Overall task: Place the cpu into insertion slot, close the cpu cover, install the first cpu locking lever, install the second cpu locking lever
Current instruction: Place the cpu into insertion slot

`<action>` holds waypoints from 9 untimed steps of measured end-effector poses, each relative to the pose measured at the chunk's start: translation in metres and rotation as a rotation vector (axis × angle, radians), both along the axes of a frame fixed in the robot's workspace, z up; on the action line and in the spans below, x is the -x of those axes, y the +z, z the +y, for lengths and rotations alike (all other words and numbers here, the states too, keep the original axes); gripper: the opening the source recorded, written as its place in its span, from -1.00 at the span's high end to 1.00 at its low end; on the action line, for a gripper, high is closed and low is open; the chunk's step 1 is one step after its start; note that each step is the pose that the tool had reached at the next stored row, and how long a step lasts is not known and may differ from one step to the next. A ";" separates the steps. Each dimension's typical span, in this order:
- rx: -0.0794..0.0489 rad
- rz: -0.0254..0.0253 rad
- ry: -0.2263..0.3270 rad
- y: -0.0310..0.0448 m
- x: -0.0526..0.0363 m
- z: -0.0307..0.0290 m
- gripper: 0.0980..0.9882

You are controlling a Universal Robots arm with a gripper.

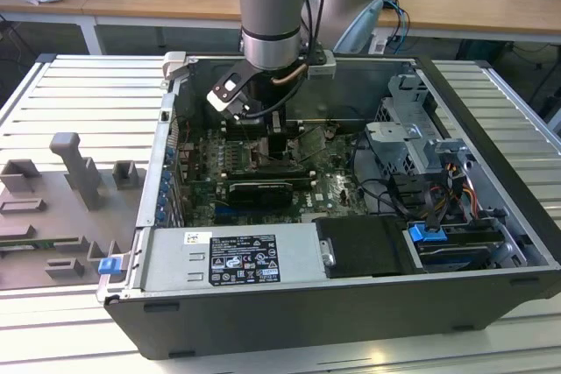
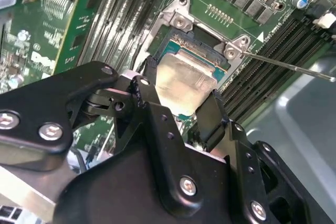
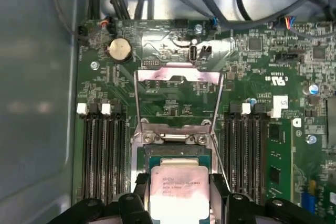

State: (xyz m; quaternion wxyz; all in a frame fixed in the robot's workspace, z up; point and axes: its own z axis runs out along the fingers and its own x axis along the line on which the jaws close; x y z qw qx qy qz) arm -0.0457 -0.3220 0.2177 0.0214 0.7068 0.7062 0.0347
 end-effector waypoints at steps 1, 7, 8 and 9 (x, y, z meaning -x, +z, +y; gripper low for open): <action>0.000 -0.0001 -0.001 -0.0019 0.0001 0.0008 0.00; 0.001 0.0000 -0.002 -0.0110 0.0001 0.0020 0.00; 0.002 0.0000 -0.006 -0.0121 -0.0002 0.0020 0.00; 0.004 0.0001 -0.006 -0.0125 -0.0006 0.0020 0.00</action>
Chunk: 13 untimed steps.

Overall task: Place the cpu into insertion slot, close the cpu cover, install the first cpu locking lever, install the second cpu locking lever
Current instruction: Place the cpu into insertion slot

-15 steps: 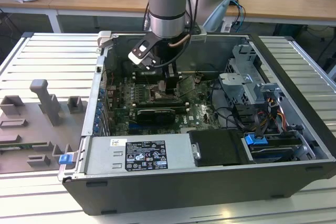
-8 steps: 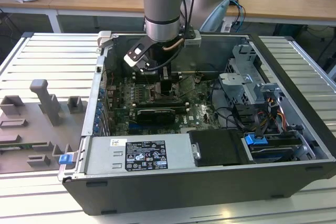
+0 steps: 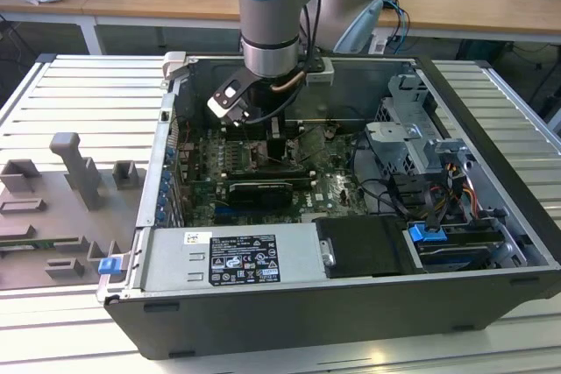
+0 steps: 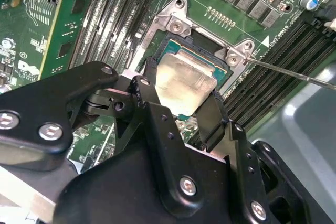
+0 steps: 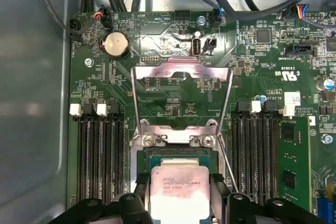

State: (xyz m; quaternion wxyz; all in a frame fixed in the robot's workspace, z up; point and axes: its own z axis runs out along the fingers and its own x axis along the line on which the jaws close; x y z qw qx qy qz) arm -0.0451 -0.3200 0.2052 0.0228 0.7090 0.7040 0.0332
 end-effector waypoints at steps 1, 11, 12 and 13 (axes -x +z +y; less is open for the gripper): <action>0.002 -0.0001 -0.001 -0.0006 -0.0003 0.0000 0.00; 0.014 0.0001 -0.002 -0.0054 -0.0006 0.0006 0.00; 0.014 0.0001 -0.002 -0.0055 -0.0007 0.0006 0.00; 0.014 -0.0001 -0.002 -0.0058 -0.0007 0.0010 -0.02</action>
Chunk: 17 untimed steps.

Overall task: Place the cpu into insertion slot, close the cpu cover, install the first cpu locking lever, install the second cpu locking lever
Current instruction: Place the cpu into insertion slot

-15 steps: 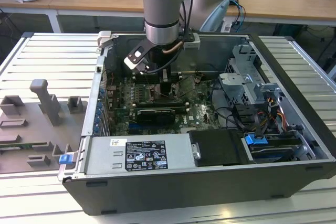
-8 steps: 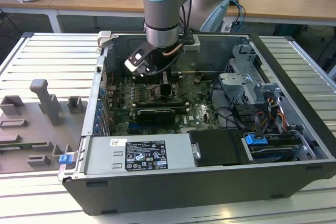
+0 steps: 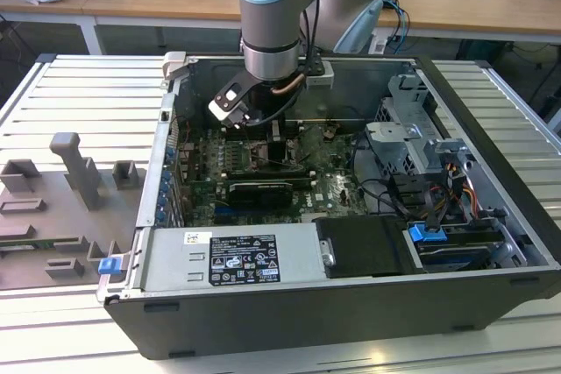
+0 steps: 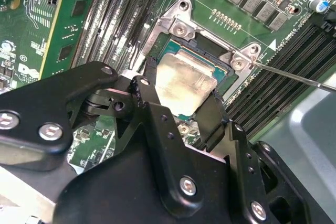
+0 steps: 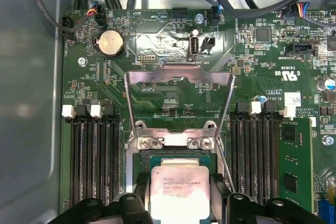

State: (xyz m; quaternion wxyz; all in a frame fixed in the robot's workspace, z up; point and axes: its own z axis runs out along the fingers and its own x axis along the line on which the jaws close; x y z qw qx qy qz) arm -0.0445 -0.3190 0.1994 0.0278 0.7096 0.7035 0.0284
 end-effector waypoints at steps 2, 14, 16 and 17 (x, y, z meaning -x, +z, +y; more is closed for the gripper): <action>0.000 0.0001 0.000 -0.0004 -0.0001 0.0007 -0.17; 0.000 0.0005 0.000 0.0085 0.0000 0.0010 -0.17; 0.000 0.0026 -0.001 0.0108 -0.0002 0.0010 0.01; 0.000 0.0037 -0.001 0.0110 -0.0003 0.0010 0.01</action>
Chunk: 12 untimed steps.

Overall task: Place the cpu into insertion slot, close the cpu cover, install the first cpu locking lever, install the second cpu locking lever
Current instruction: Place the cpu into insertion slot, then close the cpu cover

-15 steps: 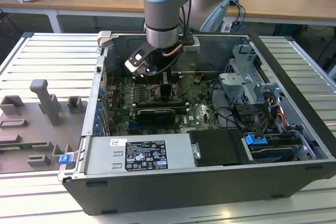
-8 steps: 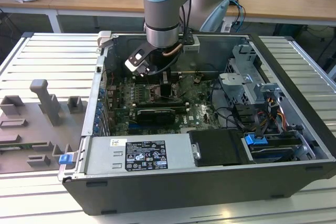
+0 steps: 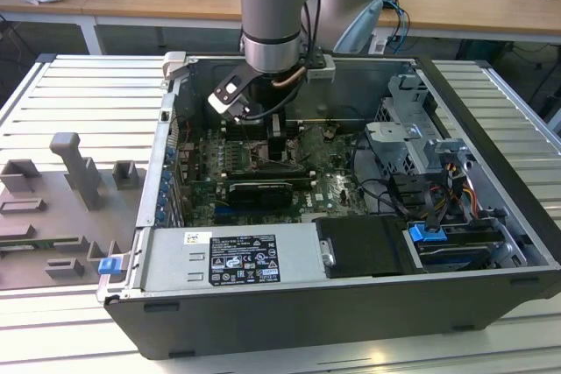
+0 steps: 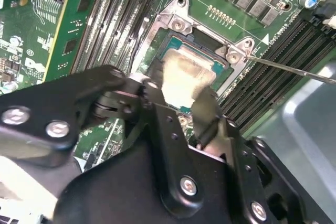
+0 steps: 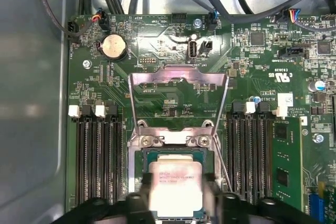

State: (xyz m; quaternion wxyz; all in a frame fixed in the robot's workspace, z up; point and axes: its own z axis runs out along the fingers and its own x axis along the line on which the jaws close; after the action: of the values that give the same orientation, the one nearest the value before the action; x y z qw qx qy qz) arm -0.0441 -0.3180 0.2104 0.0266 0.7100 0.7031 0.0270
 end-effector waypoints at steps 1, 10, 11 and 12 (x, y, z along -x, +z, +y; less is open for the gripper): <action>0.000 0.0044 0.000 0.0011 -0.0003 -0.0001 0.43; 0.000 0.0124 0.000 0.0089 -0.0005 -0.0001 0.98; 0.000 0.0127 0.000 0.0099 -0.0005 0.0000 0.98; -0.001 0.0133 0.000 0.0119 -0.0006 0.0000 0.98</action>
State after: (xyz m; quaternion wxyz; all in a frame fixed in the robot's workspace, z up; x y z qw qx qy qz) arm -0.0435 -0.3180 0.2223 0.0216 0.7102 0.7033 0.0225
